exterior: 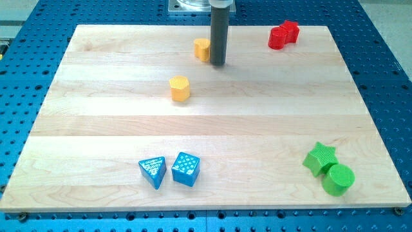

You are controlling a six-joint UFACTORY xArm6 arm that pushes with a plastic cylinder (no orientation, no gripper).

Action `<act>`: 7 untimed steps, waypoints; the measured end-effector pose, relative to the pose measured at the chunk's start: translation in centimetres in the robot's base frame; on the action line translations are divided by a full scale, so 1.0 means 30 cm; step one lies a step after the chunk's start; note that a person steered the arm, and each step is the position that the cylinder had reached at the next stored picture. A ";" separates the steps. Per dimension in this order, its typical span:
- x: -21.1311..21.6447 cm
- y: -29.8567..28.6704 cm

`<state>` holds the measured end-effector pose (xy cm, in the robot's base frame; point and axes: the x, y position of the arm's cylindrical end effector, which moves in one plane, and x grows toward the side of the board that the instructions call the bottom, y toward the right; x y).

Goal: Place the yellow heart at the top center of the board

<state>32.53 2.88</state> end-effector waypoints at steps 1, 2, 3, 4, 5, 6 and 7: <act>-0.013 -0.035; -0.129 -0.007; -0.128 -0.106; 0.015 -0.135; -0.071 -0.197; -0.148 -0.137; 0.022 -0.015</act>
